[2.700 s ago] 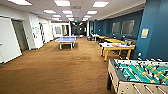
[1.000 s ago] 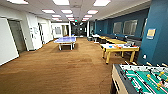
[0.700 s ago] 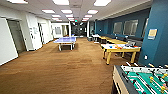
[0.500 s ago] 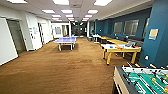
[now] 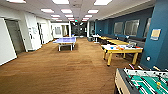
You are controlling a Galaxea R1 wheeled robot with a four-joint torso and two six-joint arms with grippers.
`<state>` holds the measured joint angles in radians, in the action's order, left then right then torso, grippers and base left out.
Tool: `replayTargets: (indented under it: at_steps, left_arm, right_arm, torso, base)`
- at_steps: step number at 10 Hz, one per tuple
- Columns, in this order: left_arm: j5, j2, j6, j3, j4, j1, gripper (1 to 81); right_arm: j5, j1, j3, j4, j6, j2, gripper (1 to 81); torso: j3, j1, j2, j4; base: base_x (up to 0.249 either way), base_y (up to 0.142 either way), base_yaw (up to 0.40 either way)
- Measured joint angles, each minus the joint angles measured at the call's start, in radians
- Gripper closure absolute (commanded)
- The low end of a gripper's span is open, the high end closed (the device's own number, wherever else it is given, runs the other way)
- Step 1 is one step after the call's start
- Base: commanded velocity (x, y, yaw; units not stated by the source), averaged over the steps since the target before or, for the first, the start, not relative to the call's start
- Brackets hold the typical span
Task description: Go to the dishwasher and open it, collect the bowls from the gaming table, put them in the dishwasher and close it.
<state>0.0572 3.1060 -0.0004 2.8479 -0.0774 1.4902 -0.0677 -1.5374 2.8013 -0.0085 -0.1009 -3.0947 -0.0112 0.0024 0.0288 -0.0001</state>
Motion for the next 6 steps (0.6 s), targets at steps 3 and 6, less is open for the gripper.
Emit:
replayTargets:
  at_steps: [3,6]
  left_arm:
    - [-0.022,0.0,0.0,0.0,0.0,0.031,1.0]
    - [-0.012,0.0,0.0,0.0,0.0,0.021,1.0]
  right_arm:
    - [0.019,-0.032,0.0,-0.003,0.0,0.0,1.0]
    - [0.012,-0.021,0.0,-0.003,0.0,0.0,1.0]
  torso:
    - [0.0,-0.001,0.001,0.0]
    - [0.0,-0.001,0.001,0.0]
  base:
    - [0.153,0.0,0.0]
    - [0.166,0.0,0.0]
